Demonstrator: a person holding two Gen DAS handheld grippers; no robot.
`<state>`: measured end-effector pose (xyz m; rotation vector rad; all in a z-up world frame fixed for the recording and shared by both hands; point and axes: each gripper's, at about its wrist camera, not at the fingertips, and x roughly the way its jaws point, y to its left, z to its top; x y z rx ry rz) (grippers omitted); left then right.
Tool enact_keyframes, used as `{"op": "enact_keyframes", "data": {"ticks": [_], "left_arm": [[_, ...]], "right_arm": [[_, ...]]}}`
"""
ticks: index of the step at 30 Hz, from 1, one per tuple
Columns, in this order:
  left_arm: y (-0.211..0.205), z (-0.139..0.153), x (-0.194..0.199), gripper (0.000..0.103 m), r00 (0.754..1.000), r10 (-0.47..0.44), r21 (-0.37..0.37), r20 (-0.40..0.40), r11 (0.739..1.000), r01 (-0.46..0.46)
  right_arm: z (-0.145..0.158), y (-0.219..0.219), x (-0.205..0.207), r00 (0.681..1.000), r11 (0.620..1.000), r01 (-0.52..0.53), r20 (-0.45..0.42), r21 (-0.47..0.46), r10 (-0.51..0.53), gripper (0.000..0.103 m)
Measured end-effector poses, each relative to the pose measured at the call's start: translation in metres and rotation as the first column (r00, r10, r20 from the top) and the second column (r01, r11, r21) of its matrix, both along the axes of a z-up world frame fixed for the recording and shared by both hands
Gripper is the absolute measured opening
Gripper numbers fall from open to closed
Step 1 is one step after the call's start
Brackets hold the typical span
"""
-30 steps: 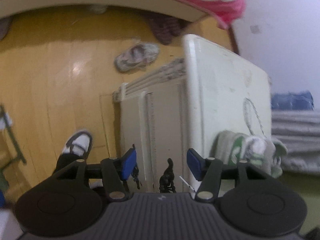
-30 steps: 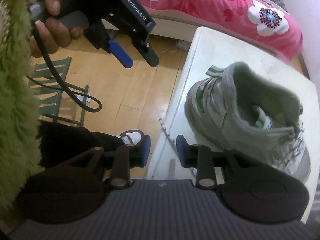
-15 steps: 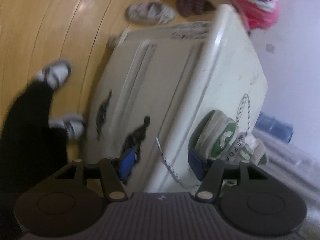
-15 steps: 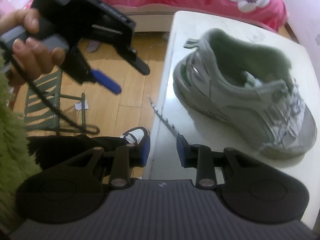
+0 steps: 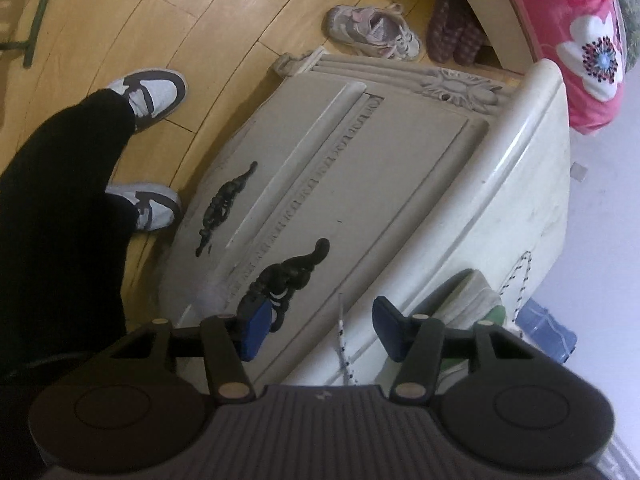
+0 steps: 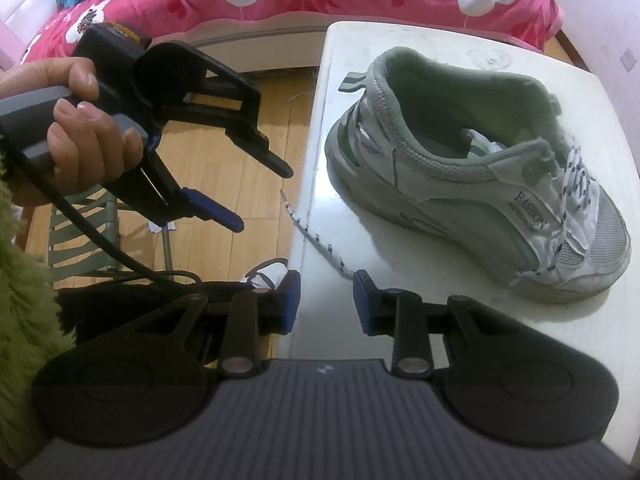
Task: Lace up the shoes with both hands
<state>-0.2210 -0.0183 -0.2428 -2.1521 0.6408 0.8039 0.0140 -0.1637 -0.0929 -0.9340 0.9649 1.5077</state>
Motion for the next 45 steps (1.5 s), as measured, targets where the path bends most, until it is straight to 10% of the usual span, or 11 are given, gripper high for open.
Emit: {"op": "enact_keyframes", "data": {"ticks": [23, 33, 45], "left_arm": [[-0.011, 0.003, 0.008, 0.002, 0.993, 0.100, 0.051, 0.069, 0.993, -0.104], [-0.002, 0.036, 0.016, 0.000, 0.993, 0.019, 0.255, 0.117, 0.966, -0.049], [0.005, 0.041, 0.003, 0.005, 0.999, -0.038, 0.283, 0.038, 0.959, 0.026]], "right_arm": [[-0.003, -0.003, 0.009, 1.000, 1.000, 0.024, 0.017, 0.017, -0.024, 0.028], [0.011, -0.001, 0.010, 1.000, 0.990, -0.026, 0.011, 0.136, 0.025, 0.028], [-0.009, 0.028, -0.010, 0.973, 0.956, -0.230, 0.067, 0.185, 0.221, 0.026]]}}
